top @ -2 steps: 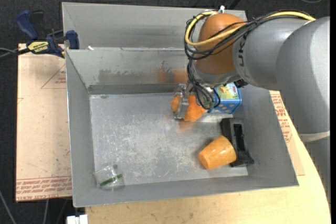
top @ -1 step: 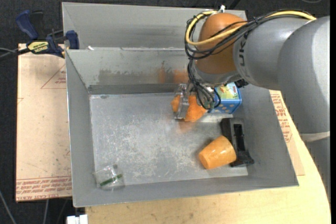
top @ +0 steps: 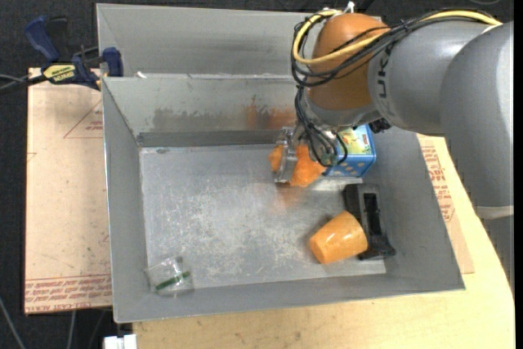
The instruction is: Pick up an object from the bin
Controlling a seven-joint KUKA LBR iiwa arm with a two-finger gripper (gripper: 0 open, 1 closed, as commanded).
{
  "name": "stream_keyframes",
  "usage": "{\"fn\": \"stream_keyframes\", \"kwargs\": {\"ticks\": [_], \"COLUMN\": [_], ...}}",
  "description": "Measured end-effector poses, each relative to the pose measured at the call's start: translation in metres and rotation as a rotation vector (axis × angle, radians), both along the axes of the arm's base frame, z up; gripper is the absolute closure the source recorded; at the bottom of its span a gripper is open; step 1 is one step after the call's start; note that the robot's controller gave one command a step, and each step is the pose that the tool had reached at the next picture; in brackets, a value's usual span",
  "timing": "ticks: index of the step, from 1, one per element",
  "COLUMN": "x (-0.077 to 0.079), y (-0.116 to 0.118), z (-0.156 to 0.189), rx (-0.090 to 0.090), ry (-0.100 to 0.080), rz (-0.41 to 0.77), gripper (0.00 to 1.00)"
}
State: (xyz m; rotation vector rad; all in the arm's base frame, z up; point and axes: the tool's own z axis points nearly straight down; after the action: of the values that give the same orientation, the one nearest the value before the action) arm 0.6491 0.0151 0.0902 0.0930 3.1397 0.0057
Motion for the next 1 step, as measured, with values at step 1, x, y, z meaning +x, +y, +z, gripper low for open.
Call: {"fn": "stream_keyframes", "kwargs": {"ticks": [1], "x": [0.0021], "y": [0.0001], "z": [0.0150], "rx": [0.000], "ry": [-0.008], "rz": [0.000], "gripper": [1.00]}}
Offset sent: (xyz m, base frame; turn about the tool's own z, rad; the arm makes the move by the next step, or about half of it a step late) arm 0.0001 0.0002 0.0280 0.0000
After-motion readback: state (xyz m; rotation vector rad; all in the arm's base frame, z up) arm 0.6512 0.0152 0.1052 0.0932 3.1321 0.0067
